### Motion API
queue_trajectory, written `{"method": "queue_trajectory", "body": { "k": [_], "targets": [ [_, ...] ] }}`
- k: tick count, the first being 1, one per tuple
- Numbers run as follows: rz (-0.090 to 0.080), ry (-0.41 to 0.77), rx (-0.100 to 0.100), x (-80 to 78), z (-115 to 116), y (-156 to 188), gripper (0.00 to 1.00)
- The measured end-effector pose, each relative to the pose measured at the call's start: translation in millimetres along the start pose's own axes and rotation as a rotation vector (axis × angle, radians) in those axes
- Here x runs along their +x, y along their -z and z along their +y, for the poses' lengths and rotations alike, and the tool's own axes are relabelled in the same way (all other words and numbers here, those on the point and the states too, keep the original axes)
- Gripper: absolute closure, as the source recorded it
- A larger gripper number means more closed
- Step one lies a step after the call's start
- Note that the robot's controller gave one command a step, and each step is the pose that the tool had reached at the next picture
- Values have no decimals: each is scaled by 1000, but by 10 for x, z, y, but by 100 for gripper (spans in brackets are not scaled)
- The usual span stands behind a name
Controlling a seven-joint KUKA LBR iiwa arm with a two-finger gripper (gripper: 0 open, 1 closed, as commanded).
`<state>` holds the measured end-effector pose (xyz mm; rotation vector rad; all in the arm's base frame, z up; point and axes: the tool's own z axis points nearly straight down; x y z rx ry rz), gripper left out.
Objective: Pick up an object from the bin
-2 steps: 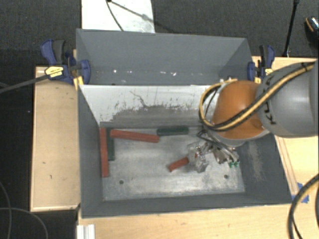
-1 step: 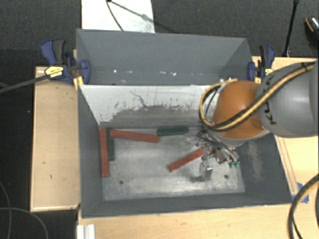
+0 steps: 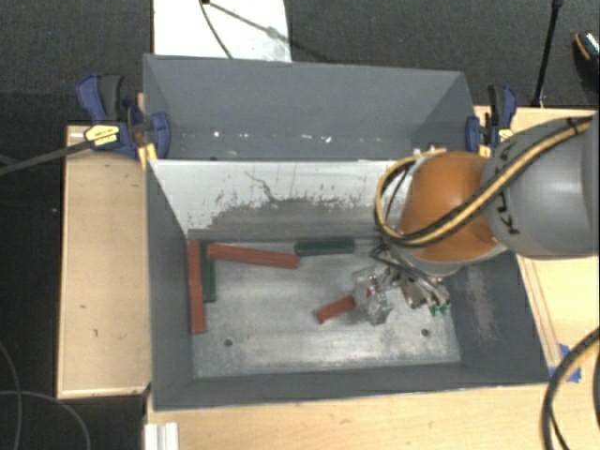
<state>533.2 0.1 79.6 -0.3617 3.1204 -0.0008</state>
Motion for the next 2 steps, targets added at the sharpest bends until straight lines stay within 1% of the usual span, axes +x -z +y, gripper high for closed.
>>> {"method": "queue_trajectory", "body": {
  "k": [1,2],
  "targets": [
    [0,0,0,0,0,0,0],
    [0,1,0,0,0,0,100]
  ]
}}
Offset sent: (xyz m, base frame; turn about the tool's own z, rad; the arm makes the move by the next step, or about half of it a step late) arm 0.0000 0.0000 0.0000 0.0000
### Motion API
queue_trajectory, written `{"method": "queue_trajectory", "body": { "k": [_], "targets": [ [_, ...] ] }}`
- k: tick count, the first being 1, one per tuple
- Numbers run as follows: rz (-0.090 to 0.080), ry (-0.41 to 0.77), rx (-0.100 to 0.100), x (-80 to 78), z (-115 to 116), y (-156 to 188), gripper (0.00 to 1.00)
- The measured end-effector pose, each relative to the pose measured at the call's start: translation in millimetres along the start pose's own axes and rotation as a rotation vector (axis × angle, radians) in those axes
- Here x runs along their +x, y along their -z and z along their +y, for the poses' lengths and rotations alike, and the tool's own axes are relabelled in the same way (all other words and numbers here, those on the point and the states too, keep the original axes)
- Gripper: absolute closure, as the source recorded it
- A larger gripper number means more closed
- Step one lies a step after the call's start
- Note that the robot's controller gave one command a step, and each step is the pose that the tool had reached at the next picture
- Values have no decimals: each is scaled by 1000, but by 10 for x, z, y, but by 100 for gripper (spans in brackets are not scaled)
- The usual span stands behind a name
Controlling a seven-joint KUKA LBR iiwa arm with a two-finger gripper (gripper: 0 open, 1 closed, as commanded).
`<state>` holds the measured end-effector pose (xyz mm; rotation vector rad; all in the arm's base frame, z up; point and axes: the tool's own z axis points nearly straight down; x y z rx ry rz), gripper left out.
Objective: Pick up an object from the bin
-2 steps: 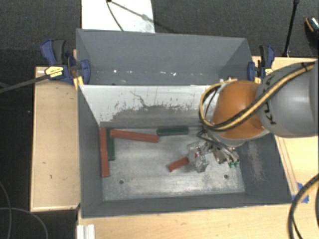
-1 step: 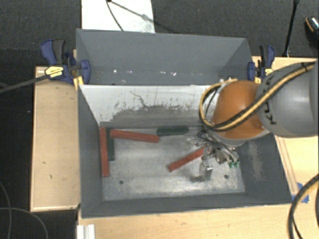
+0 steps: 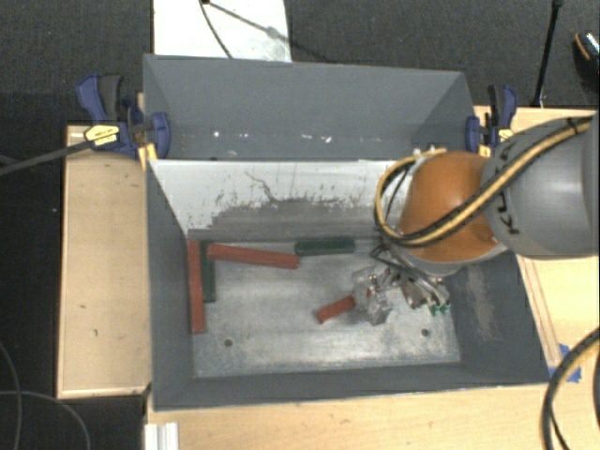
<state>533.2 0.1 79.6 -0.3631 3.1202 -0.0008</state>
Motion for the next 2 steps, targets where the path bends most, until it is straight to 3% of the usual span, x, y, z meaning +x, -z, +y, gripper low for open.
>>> {"method": "queue_trajectory", "body": {
  "k": [1,2],
  "targets": [
    [0,0,0,0,0,0,0],
    [-2,142,-1,-99,258,-95,0]
  ]
}}
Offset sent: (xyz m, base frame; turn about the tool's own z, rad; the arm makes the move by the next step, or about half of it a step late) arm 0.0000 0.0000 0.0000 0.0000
